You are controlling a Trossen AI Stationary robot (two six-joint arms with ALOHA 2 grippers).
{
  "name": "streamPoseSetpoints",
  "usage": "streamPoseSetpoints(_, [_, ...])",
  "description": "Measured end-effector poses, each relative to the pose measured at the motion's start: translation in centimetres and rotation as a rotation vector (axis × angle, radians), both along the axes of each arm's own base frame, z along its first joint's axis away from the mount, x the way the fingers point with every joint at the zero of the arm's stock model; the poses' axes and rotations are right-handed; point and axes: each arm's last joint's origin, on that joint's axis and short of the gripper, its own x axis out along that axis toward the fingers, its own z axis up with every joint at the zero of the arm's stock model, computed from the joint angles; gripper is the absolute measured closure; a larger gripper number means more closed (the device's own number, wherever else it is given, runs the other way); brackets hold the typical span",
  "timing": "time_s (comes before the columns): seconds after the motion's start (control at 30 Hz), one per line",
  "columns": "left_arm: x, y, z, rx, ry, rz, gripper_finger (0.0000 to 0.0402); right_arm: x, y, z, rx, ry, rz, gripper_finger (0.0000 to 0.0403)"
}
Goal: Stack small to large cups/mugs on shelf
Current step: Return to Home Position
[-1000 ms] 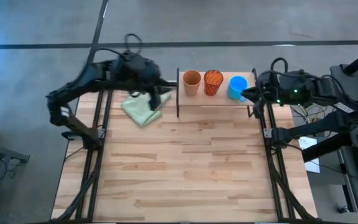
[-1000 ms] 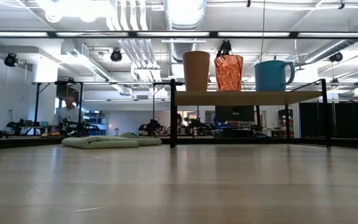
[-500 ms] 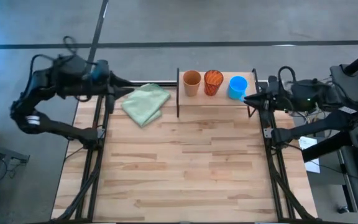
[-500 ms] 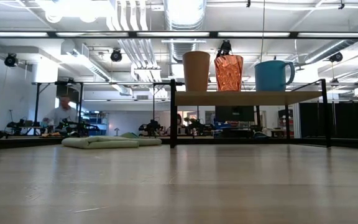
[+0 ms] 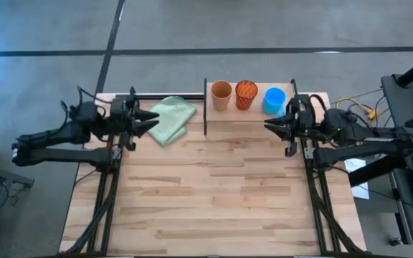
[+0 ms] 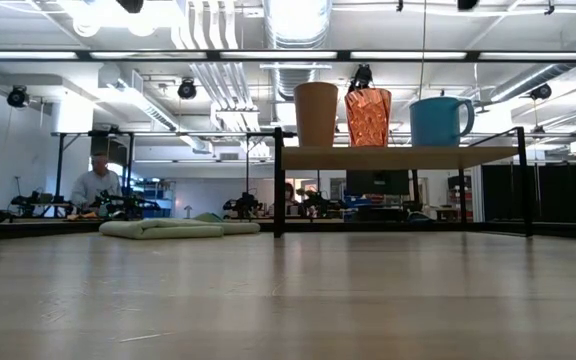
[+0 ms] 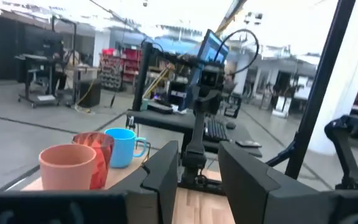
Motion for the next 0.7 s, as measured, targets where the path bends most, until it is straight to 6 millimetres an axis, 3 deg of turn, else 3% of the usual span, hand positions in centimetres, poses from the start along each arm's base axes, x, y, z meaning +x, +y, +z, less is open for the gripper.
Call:
streamPoseSetpoints(0.23, [-2.3, -0.4, -3.7, -0.093, -0.053, -0.014, 0.0300, -2.6, -1.3, -3.7, 0.153, -0.026, -0.111, 0.0343])
streamPoseSetpoints(0.5, [-4.7, -0.8, -6.4, -0.033, -0.108, -0.004, 0.0300, -5.0, -1.0, -8.7, 0.273, -0.081, -0.051, 0.0344])
streamPoseSetpoints(0.7, [-5.2, -0.9, -9.2, -0.080, -0.138, -0.017, 0.0300, -6.5, -0.6, -10.5, 0.275, -0.145, 0.016, 0.0344])
